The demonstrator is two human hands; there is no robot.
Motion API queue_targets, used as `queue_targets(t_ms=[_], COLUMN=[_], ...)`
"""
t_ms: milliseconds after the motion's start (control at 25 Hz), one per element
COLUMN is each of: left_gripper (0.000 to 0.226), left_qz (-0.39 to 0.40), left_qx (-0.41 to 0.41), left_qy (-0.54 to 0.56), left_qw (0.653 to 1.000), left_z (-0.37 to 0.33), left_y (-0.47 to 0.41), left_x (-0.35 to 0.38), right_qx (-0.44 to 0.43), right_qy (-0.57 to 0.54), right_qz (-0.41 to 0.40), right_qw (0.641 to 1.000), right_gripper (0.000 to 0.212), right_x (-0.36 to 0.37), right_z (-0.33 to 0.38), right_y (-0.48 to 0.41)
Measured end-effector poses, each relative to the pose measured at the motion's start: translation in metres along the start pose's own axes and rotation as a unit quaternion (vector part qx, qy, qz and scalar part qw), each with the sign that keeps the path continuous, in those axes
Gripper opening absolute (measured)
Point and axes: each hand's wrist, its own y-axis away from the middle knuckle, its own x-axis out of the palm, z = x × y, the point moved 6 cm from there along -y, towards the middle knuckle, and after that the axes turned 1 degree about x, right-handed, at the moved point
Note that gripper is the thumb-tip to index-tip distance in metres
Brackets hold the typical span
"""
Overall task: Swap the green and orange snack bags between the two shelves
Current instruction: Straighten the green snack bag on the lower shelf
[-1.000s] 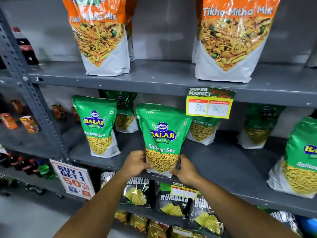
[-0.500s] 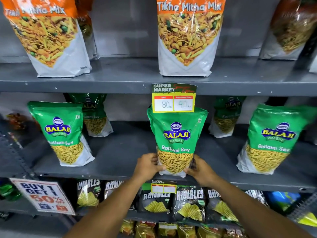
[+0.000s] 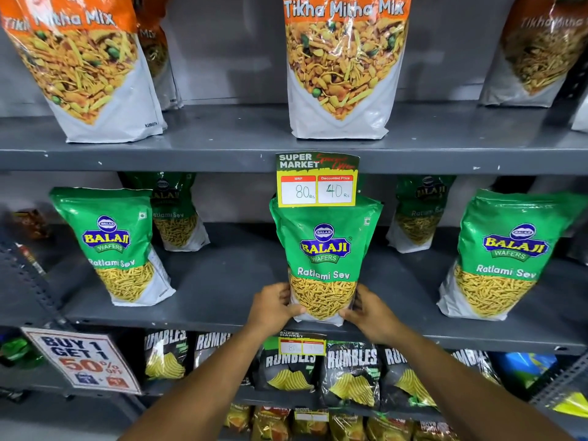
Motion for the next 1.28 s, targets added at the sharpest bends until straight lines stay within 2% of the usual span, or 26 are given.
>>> queue_targets(t_ms=[400,560,640,840,1040,1280], left_gripper=[0.051,0.052,0.058,0.054,0.049,0.057], left_qz=[-0.002,-0.027,-0.035,0.054,0.059,0.078], left_qx=[0.006,0.038,0.038,0.018,0.003,0.016], left_qy=[-0.014,-0.081,-0.105,-0.105,-0.085,-0.103], left_qw=[1.0,0.996,0.993,0.993,0.995,0.991], left_z=[-0.004,-0.013,-0.016,0.0,-0.017,-0.019], left_y=[0.009,0.022,0.028,0.023,0.037,0.033], left_x=[0.002,-0.006,-0.013,-0.002,-0.005,-0.008], right_qx=[0.009,0.006,0.002,0.016,0.048,0.05], right_qy=[0.01,0.027,0.037,0.042,0.044,0.097], right_qz=[0.009,-0.035,-0.028,-0.042,-0.052,-0.05], right_qw=[1.0,0.999,0.999,0.998,0.997,0.993], right_gripper=[0.05,0.067,0.072,0.072,0.069,0.07], right_x=[0.0,-0.004,-0.004,0.009,0.014,0.007], right_z=[0.006,0.022,0.03,0.041,0.062,0.059], right_y=[0.004,0.024,0.031,0.028,0.036,0.045])
